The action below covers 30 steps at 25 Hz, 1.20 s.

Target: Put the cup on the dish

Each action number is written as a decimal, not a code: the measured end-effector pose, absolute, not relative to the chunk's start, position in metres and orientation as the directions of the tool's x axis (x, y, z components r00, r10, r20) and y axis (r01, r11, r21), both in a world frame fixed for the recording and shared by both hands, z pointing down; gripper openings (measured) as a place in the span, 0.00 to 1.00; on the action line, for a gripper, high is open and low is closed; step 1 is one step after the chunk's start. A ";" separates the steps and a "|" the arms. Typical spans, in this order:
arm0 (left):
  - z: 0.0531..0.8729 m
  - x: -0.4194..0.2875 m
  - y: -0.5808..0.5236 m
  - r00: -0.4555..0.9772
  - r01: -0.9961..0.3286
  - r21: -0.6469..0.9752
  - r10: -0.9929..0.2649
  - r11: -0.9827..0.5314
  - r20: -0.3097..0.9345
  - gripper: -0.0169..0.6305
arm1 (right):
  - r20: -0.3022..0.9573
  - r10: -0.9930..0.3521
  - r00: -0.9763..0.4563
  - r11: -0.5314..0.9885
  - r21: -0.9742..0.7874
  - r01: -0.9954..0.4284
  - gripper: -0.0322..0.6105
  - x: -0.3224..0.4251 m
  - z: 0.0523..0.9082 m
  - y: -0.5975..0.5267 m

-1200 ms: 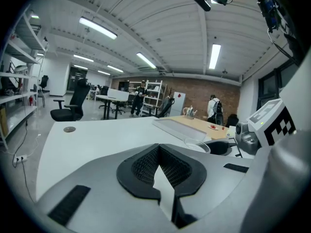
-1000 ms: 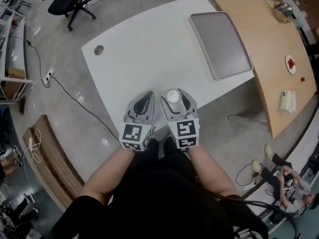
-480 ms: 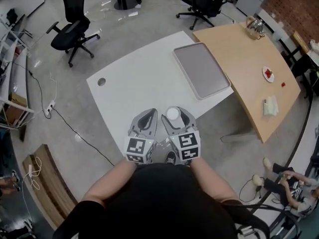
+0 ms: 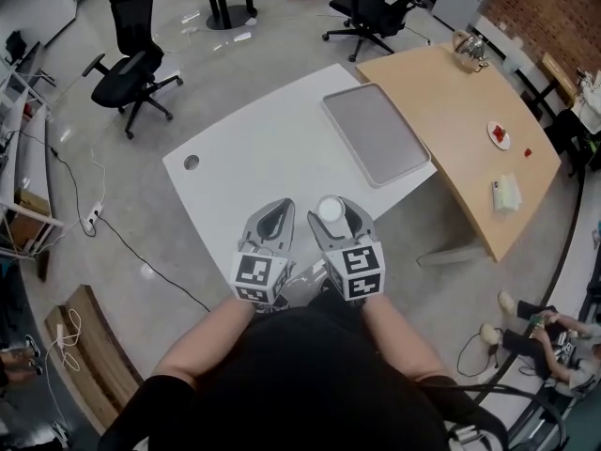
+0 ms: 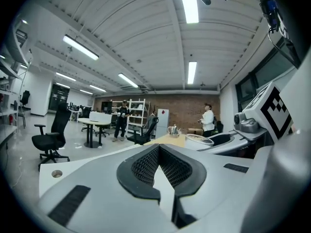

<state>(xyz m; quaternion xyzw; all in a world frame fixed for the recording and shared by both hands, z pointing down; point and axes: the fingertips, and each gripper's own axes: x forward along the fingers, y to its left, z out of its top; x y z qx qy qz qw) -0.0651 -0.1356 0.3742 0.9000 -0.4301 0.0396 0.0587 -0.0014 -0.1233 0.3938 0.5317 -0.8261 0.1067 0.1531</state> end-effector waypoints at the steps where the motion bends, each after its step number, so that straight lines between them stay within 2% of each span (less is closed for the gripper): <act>1: 0.376 -0.062 -0.138 0.628 -0.778 0.071 -0.768 -0.624 0.127 0.04 | 0.368 -0.844 -0.390 0.413 -0.018 -0.910 0.45 0.000 0.394 -0.125; 8: 0.380 -0.027 -0.164 0.644 -0.764 0.073 -0.753 -0.641 0.136 0.04 | 0.382 -0.837 -0.390 0.410 -0.033 -0.911 0.45 0.030 0.399 -0.144; 18: 0.392 0.053 -0.211 0.701 -0.711 0.071 -0.698 -0.700 0.145 0.04 | 0.389 -0.866 -0.315 0.324 -0.042 -0.945 0.45 0.111 0.406 -0.190; 30: 0.448 0.162 -0.288 0.741 -0.667 0.097 -0.646 -0.739 0.181 0.04 | 0.420 -0.879 -0.226 0.221 -0.060 -0.973 0.45 0.220 0.462 -0.267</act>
